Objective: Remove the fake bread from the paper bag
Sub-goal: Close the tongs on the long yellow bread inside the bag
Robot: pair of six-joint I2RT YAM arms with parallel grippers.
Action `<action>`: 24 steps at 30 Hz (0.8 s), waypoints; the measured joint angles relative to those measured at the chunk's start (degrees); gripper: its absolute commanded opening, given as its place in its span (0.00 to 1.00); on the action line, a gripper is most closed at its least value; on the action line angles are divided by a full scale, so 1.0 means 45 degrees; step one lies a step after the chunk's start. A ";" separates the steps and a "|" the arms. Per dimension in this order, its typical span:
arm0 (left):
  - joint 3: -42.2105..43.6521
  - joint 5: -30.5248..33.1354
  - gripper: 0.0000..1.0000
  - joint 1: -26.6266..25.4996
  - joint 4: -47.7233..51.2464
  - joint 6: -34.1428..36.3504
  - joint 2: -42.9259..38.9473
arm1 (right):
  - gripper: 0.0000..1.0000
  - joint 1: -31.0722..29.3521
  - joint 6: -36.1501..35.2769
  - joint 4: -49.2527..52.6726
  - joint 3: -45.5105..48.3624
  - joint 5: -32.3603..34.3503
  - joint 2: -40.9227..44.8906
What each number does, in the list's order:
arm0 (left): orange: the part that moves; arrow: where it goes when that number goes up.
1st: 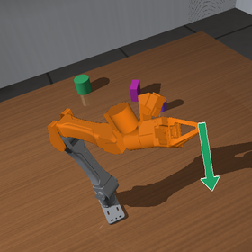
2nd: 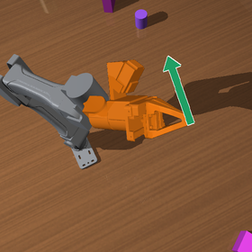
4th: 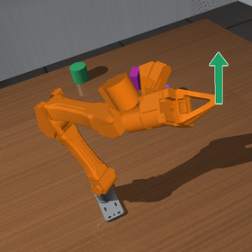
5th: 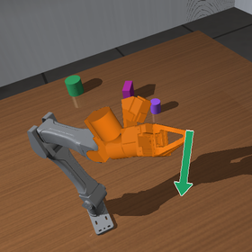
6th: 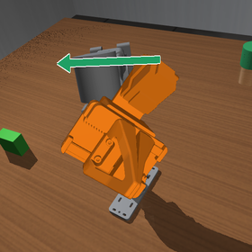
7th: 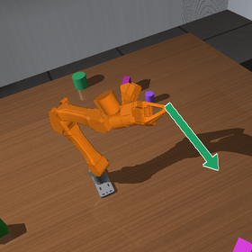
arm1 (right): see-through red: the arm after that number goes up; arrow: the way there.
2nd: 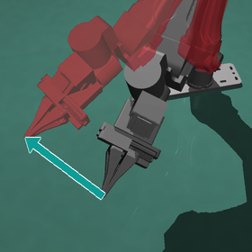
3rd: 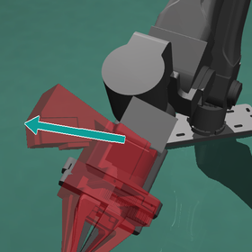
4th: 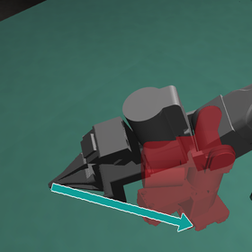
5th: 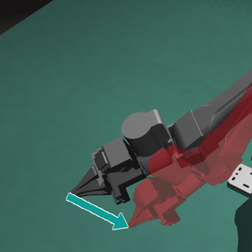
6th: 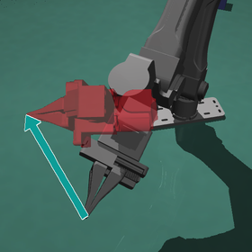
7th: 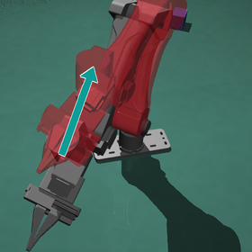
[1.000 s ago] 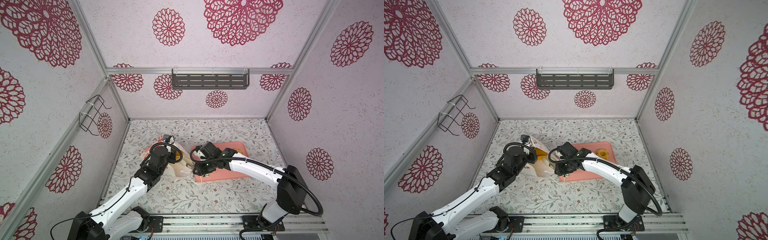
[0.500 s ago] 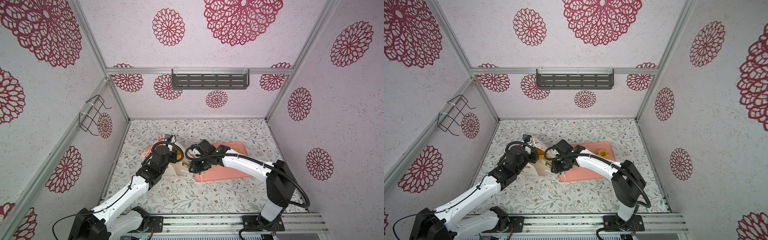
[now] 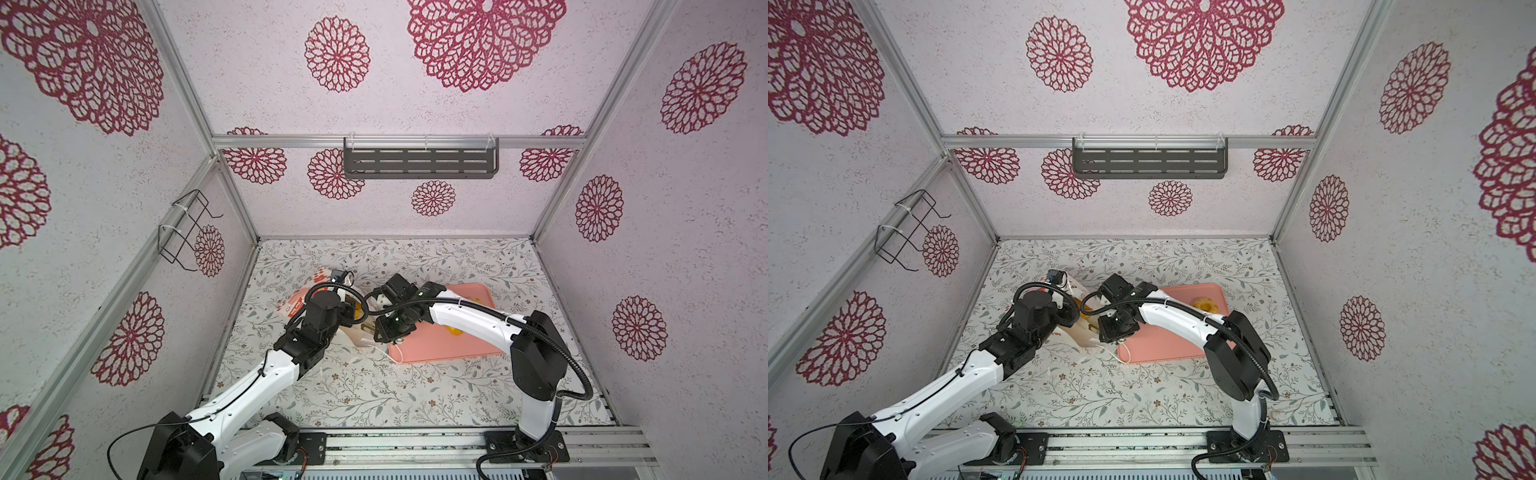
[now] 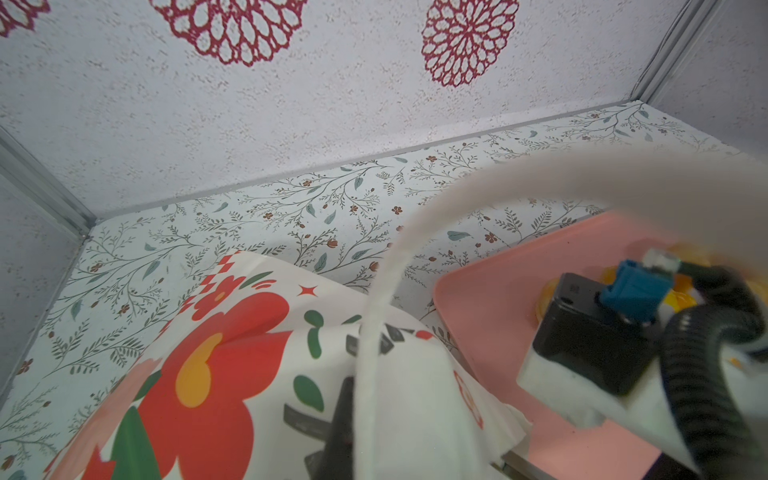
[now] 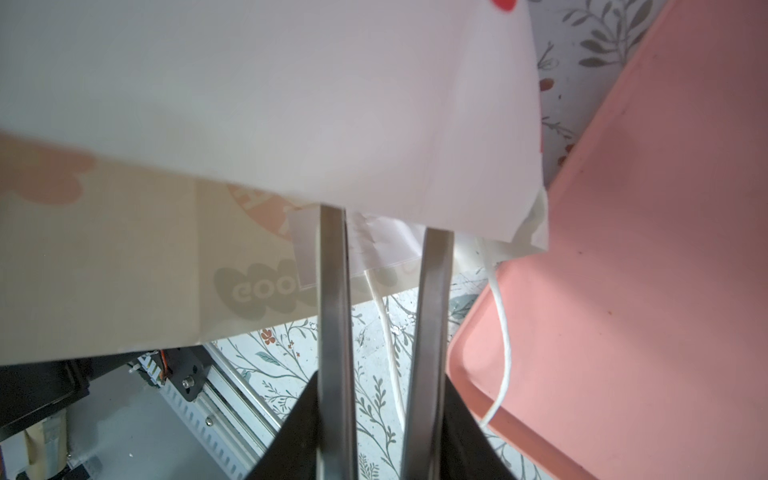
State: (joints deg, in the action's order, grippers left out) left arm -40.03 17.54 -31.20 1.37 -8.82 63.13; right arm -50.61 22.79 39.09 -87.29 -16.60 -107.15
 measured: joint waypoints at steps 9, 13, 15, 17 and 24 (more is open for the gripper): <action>0.0000 0.0083 0.00 -0.0107 -0.0146 -0.0005 0.0170 | 0.02 -0.0029 -0.0053 0.0180 -0.0010 0.0374 0.0083; 0.0000 0.0223 0.00 -0.0180 -0.0257 -0.0010 0.0199 | 0.00 -0.0039 0.0068 0.0058 0.0607 0.0593 0.0899; -0.0005 0.0233 0.00 -0.0223 -0.0345 -0.0015 0.0199 | 0.00 -0.0039 0.0189 -0.0029 0.0967 0.0680 0.1501; 0.0000 0.0214 0.00 -0.0277 -0.0408 -0.0053 0.0199 | 0.00 -0.0039 0.0291 -0.0296 0.1336 0.0675 0.2191; 0.0000 0.0228 0.00 -0.0403 -0.0529 -0.0199 0.0199 | 0.00 -0.0121 0.0840 -0.1273 0.2370 0.0627 0.4182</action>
State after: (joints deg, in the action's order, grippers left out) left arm -40.03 18.57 -33.01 -1.02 -9.72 64.03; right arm -51.16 26.57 33.36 -76.62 -13.78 -88.33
